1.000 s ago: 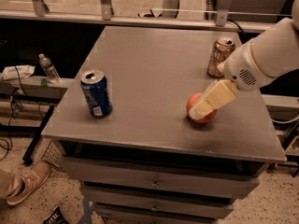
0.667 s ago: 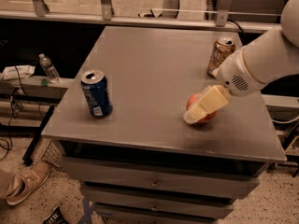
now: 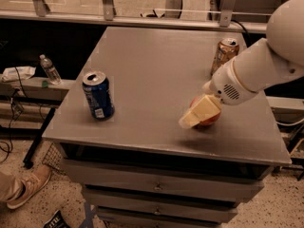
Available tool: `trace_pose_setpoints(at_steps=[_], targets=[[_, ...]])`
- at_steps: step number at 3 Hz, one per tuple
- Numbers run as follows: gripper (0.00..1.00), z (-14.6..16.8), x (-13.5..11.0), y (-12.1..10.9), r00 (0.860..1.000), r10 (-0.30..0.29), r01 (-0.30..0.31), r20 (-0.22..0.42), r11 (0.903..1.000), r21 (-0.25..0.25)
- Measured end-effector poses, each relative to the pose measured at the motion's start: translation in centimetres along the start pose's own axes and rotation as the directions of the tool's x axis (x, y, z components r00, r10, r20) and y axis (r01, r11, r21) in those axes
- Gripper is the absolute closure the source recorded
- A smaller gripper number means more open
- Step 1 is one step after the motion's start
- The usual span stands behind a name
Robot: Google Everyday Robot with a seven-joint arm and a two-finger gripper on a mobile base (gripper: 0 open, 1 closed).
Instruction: Move apple near pepsi can
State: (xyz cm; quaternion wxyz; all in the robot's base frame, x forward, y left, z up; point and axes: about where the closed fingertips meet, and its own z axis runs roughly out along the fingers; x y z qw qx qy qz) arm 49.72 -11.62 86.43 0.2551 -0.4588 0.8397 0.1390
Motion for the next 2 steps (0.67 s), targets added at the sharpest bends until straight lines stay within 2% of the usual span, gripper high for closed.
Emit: trace_pose_setpoints(at_steps=[2], targets=[[0.64, 1.01, 0.12, 0.59, 1.000, -0.012, 0.012, 0.008, 0.9997, -0.019]])
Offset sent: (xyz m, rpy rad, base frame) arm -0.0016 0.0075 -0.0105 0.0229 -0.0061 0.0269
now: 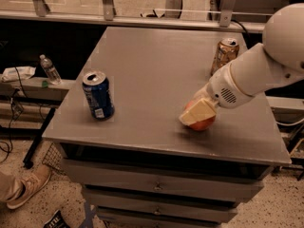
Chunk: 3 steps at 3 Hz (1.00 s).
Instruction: Move apple near pepsi can
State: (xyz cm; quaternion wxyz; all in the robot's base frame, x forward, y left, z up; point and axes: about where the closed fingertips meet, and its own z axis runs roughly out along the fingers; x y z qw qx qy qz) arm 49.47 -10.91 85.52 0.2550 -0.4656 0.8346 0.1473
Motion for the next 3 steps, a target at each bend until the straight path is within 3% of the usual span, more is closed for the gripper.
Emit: trace_pose_setpoints(at_steps=[1, 2, 3], targets=[[0.95, -1.5, -0.7, -0.5, 0.999, -0.022, 0.021, 0.042, 0.9992, 0.033], [1.00, -3.0, -1.3, -1.3, 0.996, -0.044, 0.039, 0.072, 0.9969, 0.069], [1.00, -3.0, -1.3, -1.3, 0.996, -0.045, 0.040, 0.072, 0.9968, 0.069]])
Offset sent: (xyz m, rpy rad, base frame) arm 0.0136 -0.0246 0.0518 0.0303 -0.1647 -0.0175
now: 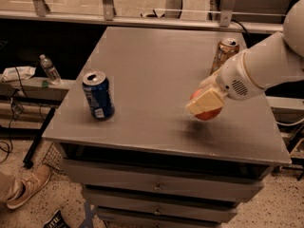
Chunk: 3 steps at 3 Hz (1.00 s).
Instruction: Move apple near pepsi can
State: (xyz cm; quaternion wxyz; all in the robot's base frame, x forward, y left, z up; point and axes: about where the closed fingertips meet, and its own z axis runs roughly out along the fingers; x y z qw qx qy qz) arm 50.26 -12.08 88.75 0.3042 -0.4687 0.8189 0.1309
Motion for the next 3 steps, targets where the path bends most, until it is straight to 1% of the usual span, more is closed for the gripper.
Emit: trace_pose_setpoints(at_steps=[1, 2, 3], targets=[[1.00, 1.3, -3.0, 1.1, 0.996, -0.082, 0.083, 0.030, 0.9964, -0.018], [1.00, 4.2, -7.6, 2.7, 0.975, -0.215, 0.218, 0.057, 0.9743, -0.057], [1.00, 6.8, -10.4, 4.0, 0.954, -0.290, 0.296, 0.069, 0.9500, -0.099]])
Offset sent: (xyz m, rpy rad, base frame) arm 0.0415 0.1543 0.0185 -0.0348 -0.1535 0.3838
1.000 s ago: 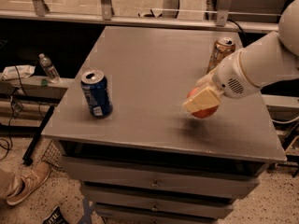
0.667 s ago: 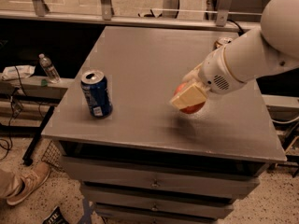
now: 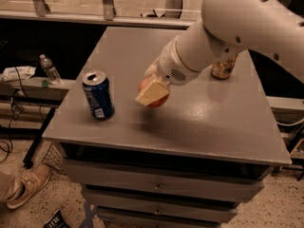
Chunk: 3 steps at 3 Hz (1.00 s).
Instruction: Move apple near pepsi can
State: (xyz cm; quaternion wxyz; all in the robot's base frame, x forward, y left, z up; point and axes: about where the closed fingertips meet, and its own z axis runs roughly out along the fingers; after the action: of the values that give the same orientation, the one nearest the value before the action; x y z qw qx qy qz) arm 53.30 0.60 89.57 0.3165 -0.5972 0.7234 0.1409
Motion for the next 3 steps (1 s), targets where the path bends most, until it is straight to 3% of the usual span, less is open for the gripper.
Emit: trace_pose_setpoints(at_steps=[2, 3], targets=[[1.00, 0.9, -1.5, 0.9, 0.999, -0.040, 0.040, 0.005, 0.9992, -0.009], [1.00, 1.7, -3.6, 1.7, 0.995, -0.090, 0.091, 0.042, 0.9958, -0.015]])
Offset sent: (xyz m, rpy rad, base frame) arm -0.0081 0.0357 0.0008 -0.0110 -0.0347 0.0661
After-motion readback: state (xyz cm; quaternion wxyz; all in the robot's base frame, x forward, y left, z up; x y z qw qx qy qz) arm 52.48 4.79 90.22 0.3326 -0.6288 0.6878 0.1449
